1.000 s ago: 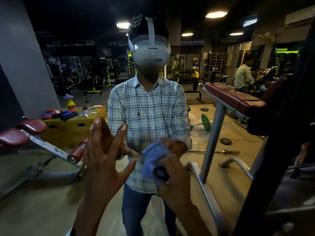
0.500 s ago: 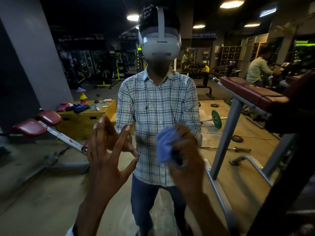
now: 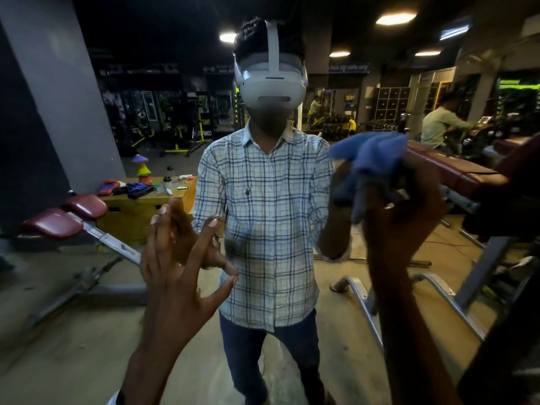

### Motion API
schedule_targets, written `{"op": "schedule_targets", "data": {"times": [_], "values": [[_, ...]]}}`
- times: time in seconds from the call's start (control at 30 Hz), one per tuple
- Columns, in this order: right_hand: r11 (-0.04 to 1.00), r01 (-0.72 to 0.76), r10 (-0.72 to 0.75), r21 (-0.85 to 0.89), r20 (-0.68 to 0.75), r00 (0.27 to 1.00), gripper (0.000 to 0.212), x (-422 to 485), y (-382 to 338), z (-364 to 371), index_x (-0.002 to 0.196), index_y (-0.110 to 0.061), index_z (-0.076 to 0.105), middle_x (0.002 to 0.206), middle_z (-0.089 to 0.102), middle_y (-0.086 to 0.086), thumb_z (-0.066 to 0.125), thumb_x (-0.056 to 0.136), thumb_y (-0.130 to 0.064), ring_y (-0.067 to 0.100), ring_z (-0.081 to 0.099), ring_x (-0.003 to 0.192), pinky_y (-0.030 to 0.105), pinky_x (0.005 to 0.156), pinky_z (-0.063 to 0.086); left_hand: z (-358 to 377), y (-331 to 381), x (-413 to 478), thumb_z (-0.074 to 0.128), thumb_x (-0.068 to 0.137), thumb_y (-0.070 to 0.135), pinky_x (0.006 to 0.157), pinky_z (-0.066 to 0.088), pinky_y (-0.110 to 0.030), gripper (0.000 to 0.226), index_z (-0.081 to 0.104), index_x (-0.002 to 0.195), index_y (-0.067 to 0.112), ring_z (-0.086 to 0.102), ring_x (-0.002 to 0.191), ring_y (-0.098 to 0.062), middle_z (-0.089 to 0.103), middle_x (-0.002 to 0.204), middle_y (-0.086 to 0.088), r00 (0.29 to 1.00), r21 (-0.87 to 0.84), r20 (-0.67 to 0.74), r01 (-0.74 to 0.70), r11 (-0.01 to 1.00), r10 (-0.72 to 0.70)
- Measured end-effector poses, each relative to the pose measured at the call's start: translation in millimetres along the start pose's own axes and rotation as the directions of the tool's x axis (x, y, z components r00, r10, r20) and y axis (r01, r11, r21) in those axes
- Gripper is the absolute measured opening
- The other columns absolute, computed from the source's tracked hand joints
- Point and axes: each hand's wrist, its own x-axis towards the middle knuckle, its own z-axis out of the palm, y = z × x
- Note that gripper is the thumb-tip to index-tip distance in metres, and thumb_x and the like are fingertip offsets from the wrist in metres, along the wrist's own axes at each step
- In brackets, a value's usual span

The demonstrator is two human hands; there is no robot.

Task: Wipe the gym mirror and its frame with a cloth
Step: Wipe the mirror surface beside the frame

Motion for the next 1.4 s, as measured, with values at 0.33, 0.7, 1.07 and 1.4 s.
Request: {"op": "schedule_targets", "data": {"times": [0.33, 0.7, 1.07, 1.4], "values": [[0.975, 0.210, -0.162, -0.079, 0.402, 0.901, 0.029, -17, -28, 41, 0.117, -0.009, 0.062, 0.112, 0.065, 0.017, 0.070, 0.092, -0.023, 0.029, 0.064, 0.105, 0.048, 0.086, 0.053, -7, -22, 4, 0.064, 0.076, 0.066, 0.113, 0.025, -0.068, 0.088, 0.045, 0.155, 0.033, 0.003, 0.160, -0.037, -0.001, 0.173, -0.016, 0.999, -0.003, 0.015, -0.037, 0.999, 0.037], [0.951, 0.294, -0.208, -0.100, 0.499, 0.841, 0.037, -37, -48, 61, 0.124, -0.017, 0.055, 0.121, 0.063, 0.013, 0.069, 0.090, -0.020, 0.017, 0.056, 0.123, 0.029, 0.105, 0.049, -10, -40, 2, 0.065, 0.078, 0.063, 0.113, 0.025, -0.066, 0.084, 0.041, 0.154, 0.036, -0.002, 0.160, -0.032, 0.000, 0.173, -0.017, 0.998, -0.042, -0.025, -0.050, 0.998, 0.049], [0.983, 0.163, -0.107, -0.089, 0.445, 0.889, 0.035, -88, -52, 60, 0.121, -0.022, 0.058, 0.120, 0.060, 0.003, 0.073, 0.090, -0.022, 0.009, 0.058, 0.117, 0.025, 0.097, 0.048, -4, -65, 5, 0.071, 0.071, 0.076, 0.120, 0.015, -0.063, 0.104, 0.039, 0.157, 0.028, -0.006, 0.159, -0.037, -0.010, 0.172, -0.015, 0.994, -0.017, -0.108, 0.006, 1.000, -0.007], [0.970, 0.239, -0.216, 0.032, 0.561, 0.799, 0.038, -81, -59, 79, 0.112, -0.020, 0.060, 0.112, 0.065, 0.005, 0.081, 0.082, -0.009, 0.018, 0.062, 0.113, 0.040, 0.095, 0.051, -7, -65, 4, 0.071, 0.071, 0.078, 0.123, 0.013, -0.055, 0.104, 0.045, 0.155, 0.022, 0.000, 0.159, -0.040, 0.002, 0.170, -0.025, 0.992, 0.026, -0.124, 0.016, 1.000, -0.013]]}}
